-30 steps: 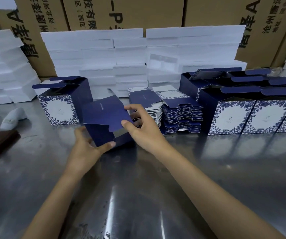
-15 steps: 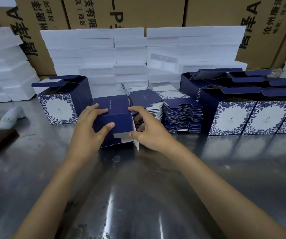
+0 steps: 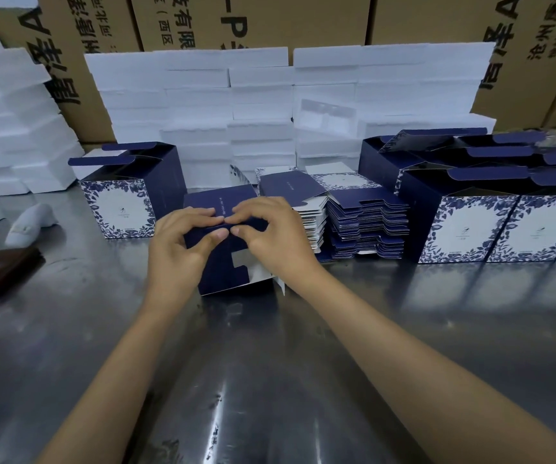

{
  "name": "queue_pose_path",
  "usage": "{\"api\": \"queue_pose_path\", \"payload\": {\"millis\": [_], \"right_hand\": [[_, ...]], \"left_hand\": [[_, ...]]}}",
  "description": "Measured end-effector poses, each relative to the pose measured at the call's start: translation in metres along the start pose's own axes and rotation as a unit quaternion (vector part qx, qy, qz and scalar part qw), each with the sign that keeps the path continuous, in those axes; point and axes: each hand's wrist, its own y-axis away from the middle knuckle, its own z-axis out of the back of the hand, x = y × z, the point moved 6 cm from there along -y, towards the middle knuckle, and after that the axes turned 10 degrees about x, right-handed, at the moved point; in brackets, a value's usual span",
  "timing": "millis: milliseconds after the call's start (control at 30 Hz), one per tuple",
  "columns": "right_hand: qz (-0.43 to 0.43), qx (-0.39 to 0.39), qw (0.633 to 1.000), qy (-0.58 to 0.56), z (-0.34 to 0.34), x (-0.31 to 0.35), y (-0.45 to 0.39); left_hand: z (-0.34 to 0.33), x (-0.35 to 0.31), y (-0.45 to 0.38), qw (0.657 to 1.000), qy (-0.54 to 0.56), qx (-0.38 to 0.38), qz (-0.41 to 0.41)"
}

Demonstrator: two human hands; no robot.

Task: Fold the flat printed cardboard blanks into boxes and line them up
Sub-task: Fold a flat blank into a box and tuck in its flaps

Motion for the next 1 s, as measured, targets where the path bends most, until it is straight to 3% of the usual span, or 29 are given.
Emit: {"api": "queue_pose_path", "payload": {"millis": [133,400,567,833,1000], "right_hand": [[-0.006,0.022,1.000,0.019,0.007,-0.003,0.000],[-0.060,0.012,0.996,-0.061,0.019,-0.021,0.005],[-0.081,0.008,0.994,-0.077,0.024,-0.026,0.009],[-0.085,-0.008,0.994,-0.066,0.023,-0.025,0.008],[-0.090,-0.005,0.994,-0.065,0.024,-0.027,0.016]], "left_hand": [[0.006,0.005,0.000,0.999,0.039,0.017,0.018],[0.014,0.007,0.000,0.992,0.120,0.019,0.040],[0.012,0.008,-0.002,0.994,0.102,0.029,0.028],[0.003,0.006,0.010,0.997,0.004,0.072,-0.042],[-0.020,-0.004,0.017,0.954,-0.248,0.143,-0.093]]}}
